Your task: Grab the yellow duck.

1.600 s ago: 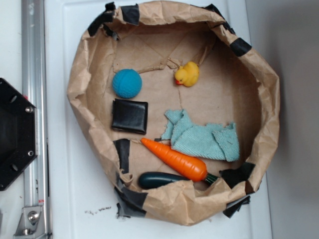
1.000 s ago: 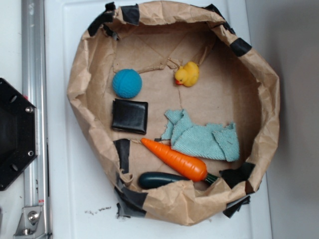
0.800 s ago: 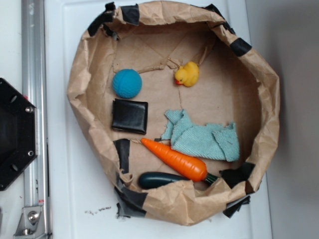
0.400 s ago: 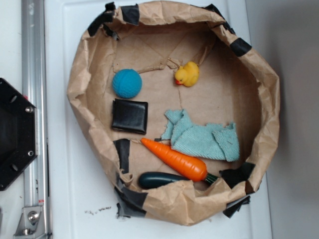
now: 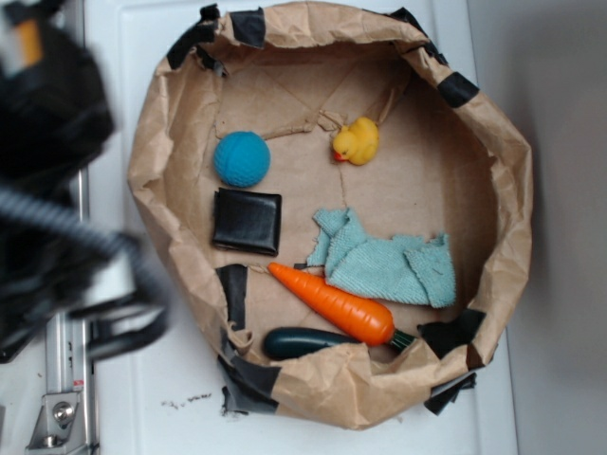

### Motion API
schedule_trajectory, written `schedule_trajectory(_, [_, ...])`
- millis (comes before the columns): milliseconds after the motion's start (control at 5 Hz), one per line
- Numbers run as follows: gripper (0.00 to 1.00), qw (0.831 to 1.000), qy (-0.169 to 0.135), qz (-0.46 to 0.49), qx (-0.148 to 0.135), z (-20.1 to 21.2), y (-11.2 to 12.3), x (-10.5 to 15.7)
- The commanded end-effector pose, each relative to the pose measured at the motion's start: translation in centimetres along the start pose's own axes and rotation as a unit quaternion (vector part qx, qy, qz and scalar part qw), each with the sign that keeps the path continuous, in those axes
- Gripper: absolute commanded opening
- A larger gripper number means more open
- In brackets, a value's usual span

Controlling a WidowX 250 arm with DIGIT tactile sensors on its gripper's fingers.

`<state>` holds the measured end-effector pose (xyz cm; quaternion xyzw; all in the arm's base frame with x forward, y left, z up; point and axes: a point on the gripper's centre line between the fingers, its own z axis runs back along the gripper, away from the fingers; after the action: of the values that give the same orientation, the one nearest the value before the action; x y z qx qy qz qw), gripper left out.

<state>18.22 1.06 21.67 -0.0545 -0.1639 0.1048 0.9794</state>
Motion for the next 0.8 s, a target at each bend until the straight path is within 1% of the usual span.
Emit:
schedule_trajectory(0, [1.00,0.994,-0.073,0.087,0.006,-3.6,2.3,3.1])
schedule_trajectory(200, [1.00,0.991,-0.049,0.118,0.034,-7.7,3.5,4.8])
schedule_trajectory(400, [1.00,0.989,-0.036,0.141,0.029,-11.2,4.6,6.8])
schedule_trajectory(600, [1.00,0.989,-0.023,0.142,0.030,-13.0,4.7,7.4])
